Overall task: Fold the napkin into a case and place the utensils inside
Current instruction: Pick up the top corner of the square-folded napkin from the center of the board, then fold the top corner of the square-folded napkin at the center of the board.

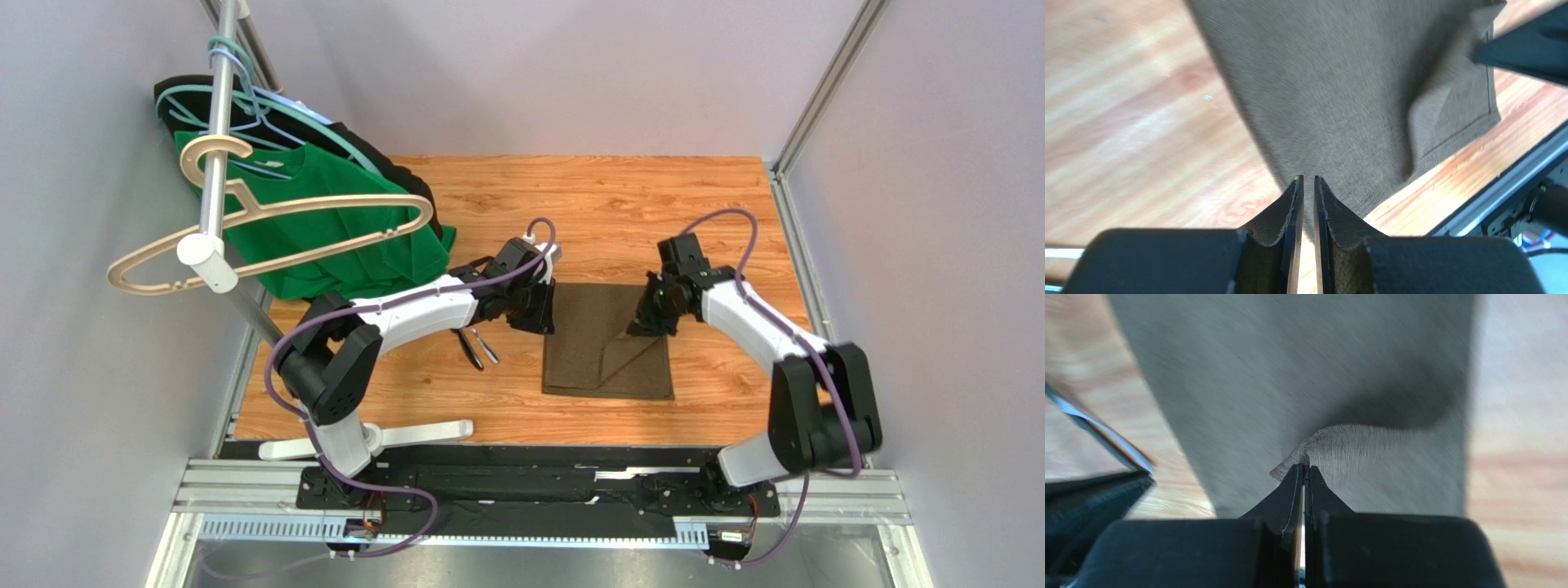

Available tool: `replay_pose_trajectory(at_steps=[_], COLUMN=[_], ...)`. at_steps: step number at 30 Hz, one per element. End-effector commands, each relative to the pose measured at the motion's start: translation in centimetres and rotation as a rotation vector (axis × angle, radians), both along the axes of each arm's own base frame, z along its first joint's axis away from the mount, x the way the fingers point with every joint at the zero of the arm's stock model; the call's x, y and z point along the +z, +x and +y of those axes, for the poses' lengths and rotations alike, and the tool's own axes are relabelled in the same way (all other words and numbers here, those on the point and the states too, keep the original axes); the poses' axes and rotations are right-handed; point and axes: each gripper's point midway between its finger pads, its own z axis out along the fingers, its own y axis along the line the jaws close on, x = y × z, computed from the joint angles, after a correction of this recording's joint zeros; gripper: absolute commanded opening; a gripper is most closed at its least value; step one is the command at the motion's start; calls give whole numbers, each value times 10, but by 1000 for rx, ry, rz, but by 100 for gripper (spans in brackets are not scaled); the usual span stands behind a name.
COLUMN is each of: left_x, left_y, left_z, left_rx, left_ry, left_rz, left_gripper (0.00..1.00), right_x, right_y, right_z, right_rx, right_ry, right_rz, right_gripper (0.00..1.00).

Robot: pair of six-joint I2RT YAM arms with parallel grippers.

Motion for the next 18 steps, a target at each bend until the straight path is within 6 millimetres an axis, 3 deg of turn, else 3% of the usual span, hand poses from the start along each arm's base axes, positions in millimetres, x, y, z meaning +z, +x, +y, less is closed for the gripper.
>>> replay_pose_trajectory(at_steps=[1, 2, 5, 6, 8, 18], left_x=[22, 24, 25, 26, 23, 12], left_y=[9, 11, 11, 12, 12, 8], left_z=[8, 10, 13, 14, 16, 24], left_rx=[31, 36, 40, 43, 51, 86], left_ry=[-10, -11, -1, -1, 11, 21], left_rz=[-53, -59, -63, -65, -63, -45], left_gripper=[19, 19, 20, 20, 19, 20], right_x=[11, 19, 6, 11, 1, -5], right_y=[53, 65, 79, 87, 92, 115], right_z=[38, 45, 56, 61, 67, 86], right_rx=[88, 103, 126, 138, 156, 200], right_ry=[92, 109, 117, 121, 128, 178], right_rz=[-81, -105, -85, -101, -76, -83], right_gripper=[0, 0, 0, 0, 0, 0])
